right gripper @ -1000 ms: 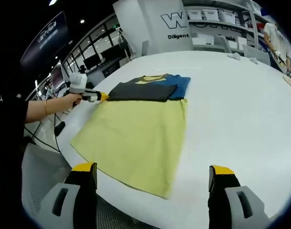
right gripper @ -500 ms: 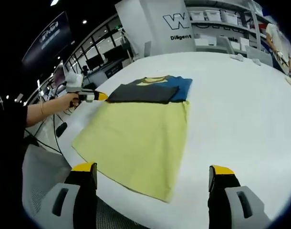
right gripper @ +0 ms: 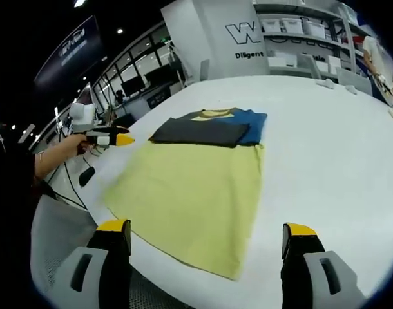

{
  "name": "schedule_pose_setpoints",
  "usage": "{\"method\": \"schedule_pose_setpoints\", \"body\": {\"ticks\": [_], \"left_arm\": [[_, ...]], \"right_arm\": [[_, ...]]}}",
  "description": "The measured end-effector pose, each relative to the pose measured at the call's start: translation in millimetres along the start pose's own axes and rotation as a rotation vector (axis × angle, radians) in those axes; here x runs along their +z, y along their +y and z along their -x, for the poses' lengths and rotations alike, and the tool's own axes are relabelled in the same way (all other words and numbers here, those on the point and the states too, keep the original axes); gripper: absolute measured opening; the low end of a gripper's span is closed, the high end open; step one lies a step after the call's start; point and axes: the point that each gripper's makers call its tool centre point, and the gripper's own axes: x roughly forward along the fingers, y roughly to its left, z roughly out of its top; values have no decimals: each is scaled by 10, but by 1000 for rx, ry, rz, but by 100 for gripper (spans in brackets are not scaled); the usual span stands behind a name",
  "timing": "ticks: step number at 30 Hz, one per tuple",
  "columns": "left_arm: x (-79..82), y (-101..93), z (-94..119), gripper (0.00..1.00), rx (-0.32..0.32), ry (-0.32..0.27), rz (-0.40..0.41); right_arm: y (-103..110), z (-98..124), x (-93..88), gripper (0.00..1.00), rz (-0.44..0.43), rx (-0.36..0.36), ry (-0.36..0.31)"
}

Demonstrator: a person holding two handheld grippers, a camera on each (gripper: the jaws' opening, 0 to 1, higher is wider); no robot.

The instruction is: Fold the garment on the visible template until the final outline fits inside the template.

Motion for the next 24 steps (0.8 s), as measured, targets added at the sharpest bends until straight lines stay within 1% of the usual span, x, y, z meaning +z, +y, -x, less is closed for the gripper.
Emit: {"method": "schedule_pose_setpoints", "body": {"ticks": [3, 6, 8, 9, 10, 12, 14, 17, 18, 19, 21, 24], "left_arm": [[-50, -110, 140, 73, -8, -19, 8], [-135, -170, 239, 76, -13, -9, 24], [-169, -207, 266, 86, -16, -17, 7], [-222, -201, 272, 91, -4, -12, -15], [-265, -215, 281, 95, -7, 4, -12], [-319, -239, 308, 96, -22, 21, -13], [-341, -272, 356, 99, -32, 29, -1], [-360, -321, 431, 99, -34, 18, -2], [-356, -330, 458, 99, -26, -4, -3], [-371, -337, 468, 99, -26, -6, -3], [-453, -345, 477, 99, -22, 23, 23], [-534, -420, 532, 99, -40, 51, 49]], "right_arm": [[24, -6, -1, 97, 3, 3, -3], [39, 2, 4, 96, 3, 4, -10], [41, 1, -11, 96, 2, 6, -7], [55, -8, -31, 96, 7, 7, -3], [59, -12, -37, 95, 8, 8, -2], [85, -25, -77, 95, 13, 12, 14], [97, -31, -115, 95, 19, 17, 24], [109, -41, -175, 95, 22, 28, 37], [120, -46, -207, 94, 27, 31, 48], [129, -49, -225, 94, 31, 33, 53], [143, -60, -267, 94, 34, 38, 64], [143, -66, -310, 94, 33, 38, 78]]}}
